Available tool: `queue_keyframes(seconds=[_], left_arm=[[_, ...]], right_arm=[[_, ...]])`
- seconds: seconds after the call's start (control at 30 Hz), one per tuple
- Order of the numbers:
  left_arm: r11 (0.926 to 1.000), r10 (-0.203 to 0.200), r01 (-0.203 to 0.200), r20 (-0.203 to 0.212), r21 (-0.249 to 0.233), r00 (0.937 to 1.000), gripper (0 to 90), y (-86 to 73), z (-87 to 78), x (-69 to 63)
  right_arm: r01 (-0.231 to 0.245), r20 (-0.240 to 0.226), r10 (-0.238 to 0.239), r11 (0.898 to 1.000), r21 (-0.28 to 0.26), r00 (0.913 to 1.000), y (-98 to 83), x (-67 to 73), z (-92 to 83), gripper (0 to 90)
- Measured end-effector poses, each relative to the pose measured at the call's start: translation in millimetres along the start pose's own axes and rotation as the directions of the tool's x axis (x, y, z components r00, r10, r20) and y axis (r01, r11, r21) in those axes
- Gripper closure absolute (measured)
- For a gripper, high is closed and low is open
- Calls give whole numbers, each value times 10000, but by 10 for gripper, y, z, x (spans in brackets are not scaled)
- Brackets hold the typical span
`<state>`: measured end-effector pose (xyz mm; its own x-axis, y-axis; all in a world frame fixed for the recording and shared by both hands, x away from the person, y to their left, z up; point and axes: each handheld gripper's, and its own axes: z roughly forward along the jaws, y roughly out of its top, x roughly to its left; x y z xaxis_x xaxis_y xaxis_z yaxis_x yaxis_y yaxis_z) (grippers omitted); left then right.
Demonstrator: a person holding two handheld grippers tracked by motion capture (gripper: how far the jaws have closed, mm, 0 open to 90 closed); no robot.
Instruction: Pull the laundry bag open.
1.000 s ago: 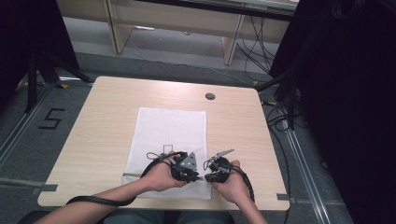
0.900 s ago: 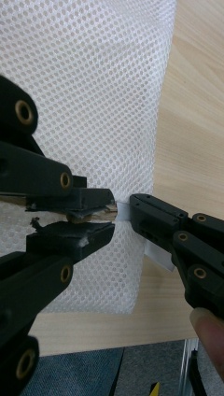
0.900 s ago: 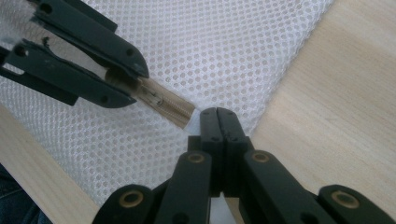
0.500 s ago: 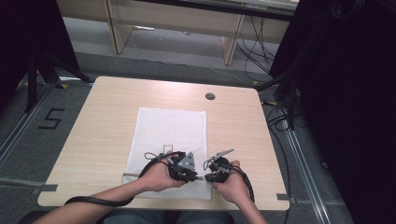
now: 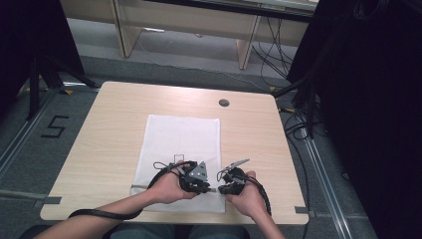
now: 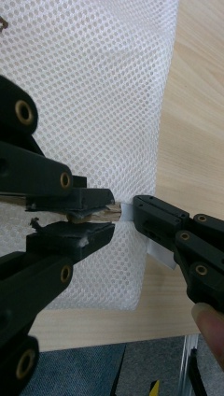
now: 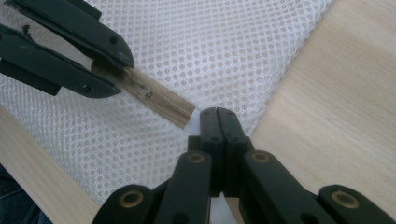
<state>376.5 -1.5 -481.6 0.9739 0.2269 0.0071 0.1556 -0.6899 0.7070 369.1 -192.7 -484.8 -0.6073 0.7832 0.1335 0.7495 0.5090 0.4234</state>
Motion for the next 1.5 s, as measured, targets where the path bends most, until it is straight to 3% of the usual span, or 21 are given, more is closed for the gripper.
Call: queue_keyframes(seconds=[0.53, 0.77, 0.83, 0.87, 0.97, 1.2, 1.23, 1.3, 1.33, 1.5], left_arm=[[10000, -24, 25, 107, -75, 9999, 820, 0, 4, 8], [9999, -109, 109, 89, -76, 9999, 820, -1, 5, 1], [9999, -102, 103, 105, -69, 9999, 820, 0, 3, 0], [9999, -116, 117, 101, -80, 9999, 819, -1, 4, -1], [10000, -4, 5, 43, -100, 10000, 819, -6, 3, 4], [10000, -6, 6, 98, -45, 10000, 820, 5, -14, 14], [9999, -143, 143, 108, -32, 9998, 820, 3, -17, 7], [10000, 25, -25, 76, 6, 10000, 820, 6, -30, 14], [9999, -113, 113, 85, 8, 9999, 820, 1, -34, 6], [10000, 27, -27, 40, -3, 10000, 820, -8, -59, 14]], right_arm=[[53, -46, -53, 10000, -35, 10000, 2, -12, 2, 900], [332, -100, -333, 9994, -94, 9994, 9, -30, 10, 900], [326, -96, -327, 9994, -80, 9994, 11, -29, 10, 900], [3, -36, -2, 10000, 63, 10000, 9, -5, -1, 900], [-124, 43, 123, 9997, 220, 9999, 14, 5, -8, 900], [-115, 66, 114, 9997, 234, 9999, 22, 3, -6, 900], [124, -4, -124, 9999, 79, 9999, 23, -10, 3, 900], [129, 8, -129, 9999, 91, 9999, 23, -8, 3, 900], [151, 20, -151, 9998, 90, 9999, 22, -8, 3, 900], [110, 6, -110, 9999, 100, 9999, 22, -7, 2, 900]])
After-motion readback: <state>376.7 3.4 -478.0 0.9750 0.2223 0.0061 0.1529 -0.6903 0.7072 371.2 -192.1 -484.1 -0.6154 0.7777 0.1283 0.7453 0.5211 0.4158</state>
